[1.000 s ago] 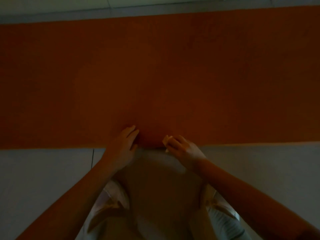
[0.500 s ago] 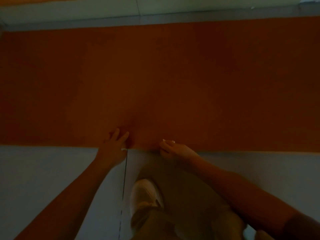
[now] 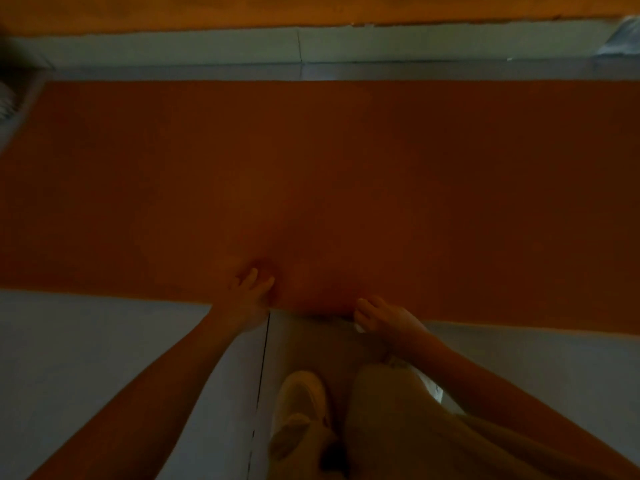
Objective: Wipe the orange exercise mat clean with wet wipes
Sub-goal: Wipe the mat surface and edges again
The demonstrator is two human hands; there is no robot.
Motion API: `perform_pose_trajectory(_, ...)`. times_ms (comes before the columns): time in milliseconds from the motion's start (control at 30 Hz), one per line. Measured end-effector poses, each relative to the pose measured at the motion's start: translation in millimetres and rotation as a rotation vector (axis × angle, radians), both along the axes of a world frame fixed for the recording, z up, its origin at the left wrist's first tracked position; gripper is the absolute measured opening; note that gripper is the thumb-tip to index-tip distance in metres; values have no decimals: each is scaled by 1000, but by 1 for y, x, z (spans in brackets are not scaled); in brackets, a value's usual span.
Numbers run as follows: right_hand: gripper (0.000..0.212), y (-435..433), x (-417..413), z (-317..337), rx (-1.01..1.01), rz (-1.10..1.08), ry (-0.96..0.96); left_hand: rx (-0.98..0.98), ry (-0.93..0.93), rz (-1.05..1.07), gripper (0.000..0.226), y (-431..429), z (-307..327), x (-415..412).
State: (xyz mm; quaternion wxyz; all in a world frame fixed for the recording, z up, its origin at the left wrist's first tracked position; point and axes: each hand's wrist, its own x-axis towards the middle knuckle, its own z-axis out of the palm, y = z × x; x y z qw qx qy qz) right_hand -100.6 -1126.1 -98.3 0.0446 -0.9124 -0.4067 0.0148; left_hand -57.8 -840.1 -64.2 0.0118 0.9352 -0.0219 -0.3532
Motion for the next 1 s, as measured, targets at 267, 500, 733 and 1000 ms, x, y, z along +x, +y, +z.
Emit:
perform_pose_trajectory(267, 4, 18, 10, -9, 118, 120, -124, 104, -15, -236, 60, 9, 10, -9)
perform_pose_trajectory(500, 30, 66, 22, -28, 324, 190, -35, -15, -113, -219, 63, 104, -2, -18)
perform_pose_trajectory(733, 44, 102, 33, -24, 213, 319, -111, -74, -178, -197, 64, 129, 1, -26)
perform_pose_trajectory(1000, 45, 173, 52, -12, 63, 429, -50, -113, -221, -15, 62, 165, -13, -35)
